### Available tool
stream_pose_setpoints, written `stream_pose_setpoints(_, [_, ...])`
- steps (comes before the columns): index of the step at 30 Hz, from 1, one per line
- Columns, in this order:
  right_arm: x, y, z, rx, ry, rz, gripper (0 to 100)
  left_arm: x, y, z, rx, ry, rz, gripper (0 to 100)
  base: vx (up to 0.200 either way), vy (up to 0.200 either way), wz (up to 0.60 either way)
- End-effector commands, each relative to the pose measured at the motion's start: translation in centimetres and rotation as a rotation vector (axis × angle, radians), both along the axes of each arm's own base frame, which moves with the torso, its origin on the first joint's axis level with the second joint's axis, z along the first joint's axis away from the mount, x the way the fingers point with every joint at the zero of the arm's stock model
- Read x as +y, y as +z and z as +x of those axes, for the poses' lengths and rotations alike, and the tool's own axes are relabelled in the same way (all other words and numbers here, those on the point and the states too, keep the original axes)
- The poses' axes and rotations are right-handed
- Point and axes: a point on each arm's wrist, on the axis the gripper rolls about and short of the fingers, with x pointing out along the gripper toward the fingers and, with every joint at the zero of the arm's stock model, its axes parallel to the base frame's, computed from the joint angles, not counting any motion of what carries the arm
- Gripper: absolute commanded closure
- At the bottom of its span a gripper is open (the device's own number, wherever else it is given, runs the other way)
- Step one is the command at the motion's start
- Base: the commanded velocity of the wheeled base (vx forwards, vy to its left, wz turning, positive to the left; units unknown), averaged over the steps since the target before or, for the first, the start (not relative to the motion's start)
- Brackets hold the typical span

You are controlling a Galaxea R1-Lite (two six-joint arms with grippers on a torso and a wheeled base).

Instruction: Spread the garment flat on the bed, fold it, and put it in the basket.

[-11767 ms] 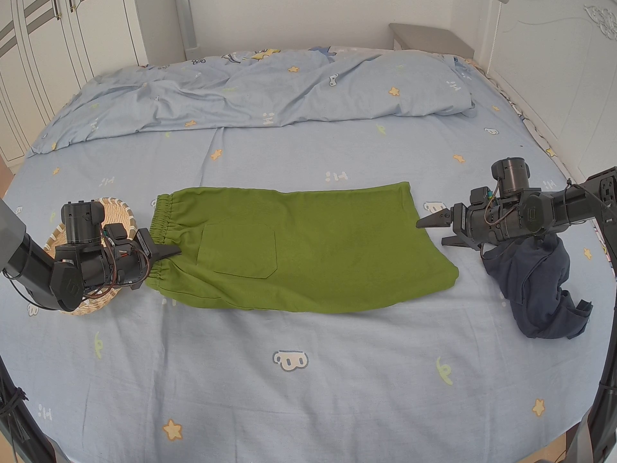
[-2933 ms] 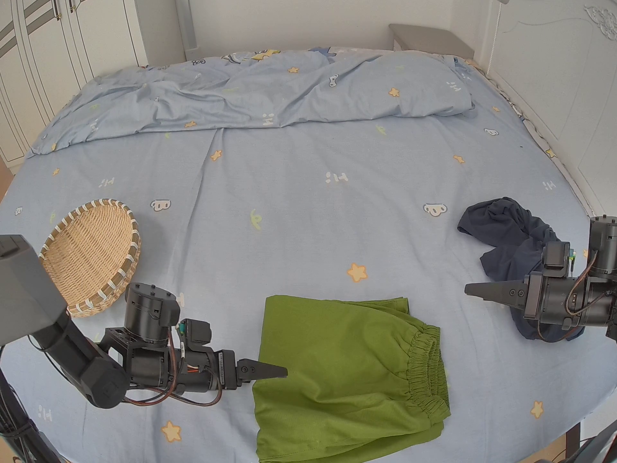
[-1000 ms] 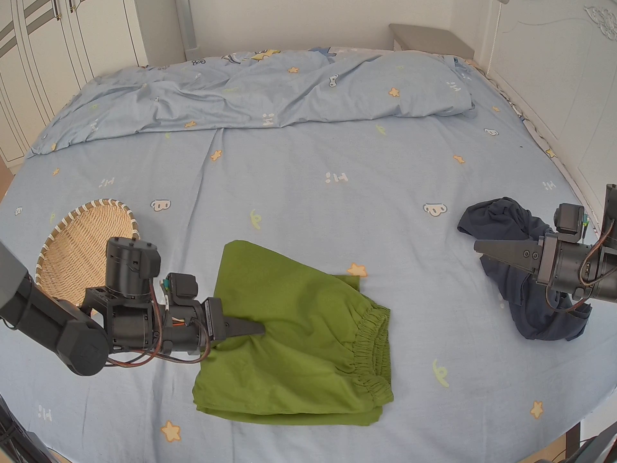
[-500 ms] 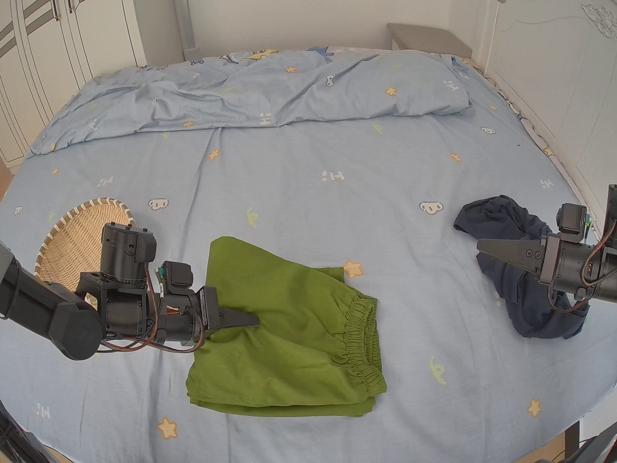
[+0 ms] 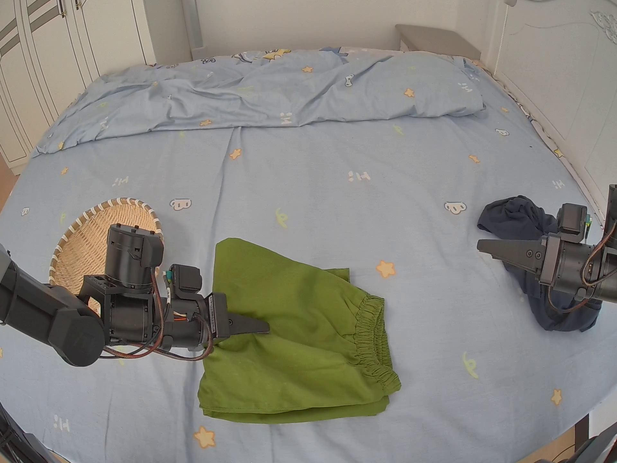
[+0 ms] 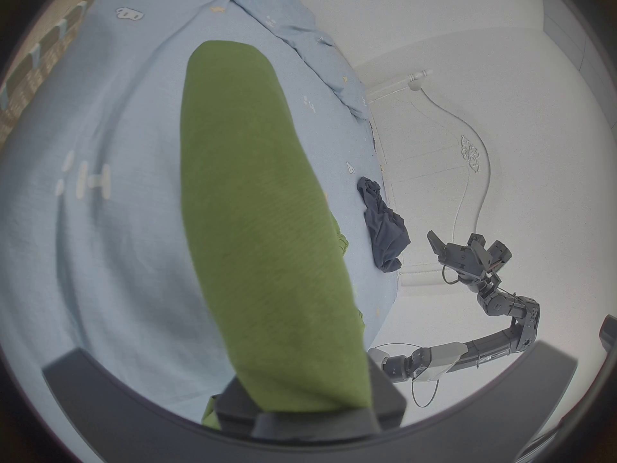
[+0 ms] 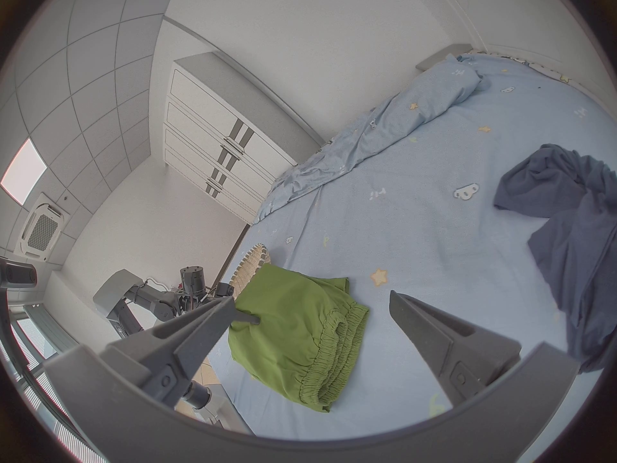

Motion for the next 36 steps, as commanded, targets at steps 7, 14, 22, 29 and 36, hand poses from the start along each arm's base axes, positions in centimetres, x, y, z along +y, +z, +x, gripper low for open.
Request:
stream_pose_setpoints(7, [0.0, 0.1, -0.1, -0.001, 0.000, 0.000, 0, -0.2, -0.1, -0.2, 0.004, -0.008, 0.003, 100, 0.000, 0.200, 0.00])
stream_pose_setpoints(14, [0.1, 0.3, -0.3, -0.009, 0.004, 0.003, 0, -1.0, -0.8, -1.4, -0.045, -0.088, 0.052, 100, 0.000, 0.086, 0.00])
stream_pose_setpoints(22, [0.1, 0.9, -1.0, -0.038, 0.015, 0.010, 0, -2.5, 0.6, -2.6, -0.195, -0.169, 0.112, 100, 0.000, 0.000, 0.00])
stream_pose_setpoints(29, [0.2, 0.9, -1.1, -0.038, 0.016, 0.010, 0, -3.8, 2.0, -1.9, -0.245, -0.220, 0.161, 100, 0.000, 0.000, 0.00])
stream_pose_setpoints(36, [0.2, 1.4, -1.7, -0.062, 0.026, 0.015, 0, -3.7, 4.4, -0.4, -0.375, -0.222, 0.220, 100, 0.000, 0.000, 0.00])
